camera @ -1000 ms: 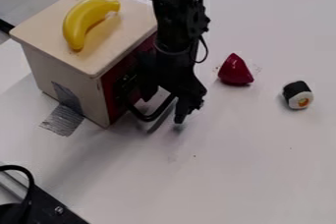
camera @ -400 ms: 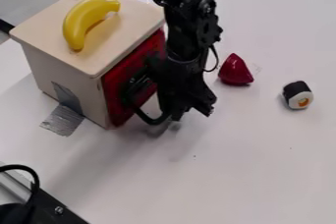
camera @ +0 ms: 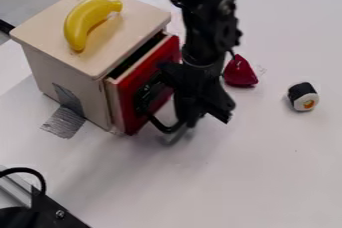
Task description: Open the drawer.
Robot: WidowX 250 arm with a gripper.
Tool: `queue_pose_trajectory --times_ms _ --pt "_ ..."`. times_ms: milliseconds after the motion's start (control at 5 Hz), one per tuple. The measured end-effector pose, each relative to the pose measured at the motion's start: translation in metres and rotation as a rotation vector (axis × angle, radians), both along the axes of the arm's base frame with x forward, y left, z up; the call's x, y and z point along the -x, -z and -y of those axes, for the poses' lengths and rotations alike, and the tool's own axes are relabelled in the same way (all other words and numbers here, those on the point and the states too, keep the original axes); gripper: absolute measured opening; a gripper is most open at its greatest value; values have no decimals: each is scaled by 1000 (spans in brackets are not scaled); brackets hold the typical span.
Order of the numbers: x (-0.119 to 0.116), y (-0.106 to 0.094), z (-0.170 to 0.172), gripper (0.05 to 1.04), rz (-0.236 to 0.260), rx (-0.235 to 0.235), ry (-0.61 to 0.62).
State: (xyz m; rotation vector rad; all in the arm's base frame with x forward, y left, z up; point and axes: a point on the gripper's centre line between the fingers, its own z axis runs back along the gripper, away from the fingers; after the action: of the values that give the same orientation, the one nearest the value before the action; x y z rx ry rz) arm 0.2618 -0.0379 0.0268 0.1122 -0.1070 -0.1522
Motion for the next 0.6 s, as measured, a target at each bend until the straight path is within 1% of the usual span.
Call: queue_pose_trajectory --times_ms 200,600 --pt "2 -3 26 116 11 6 42" --pt "1 -1 51 116 8 9 70"
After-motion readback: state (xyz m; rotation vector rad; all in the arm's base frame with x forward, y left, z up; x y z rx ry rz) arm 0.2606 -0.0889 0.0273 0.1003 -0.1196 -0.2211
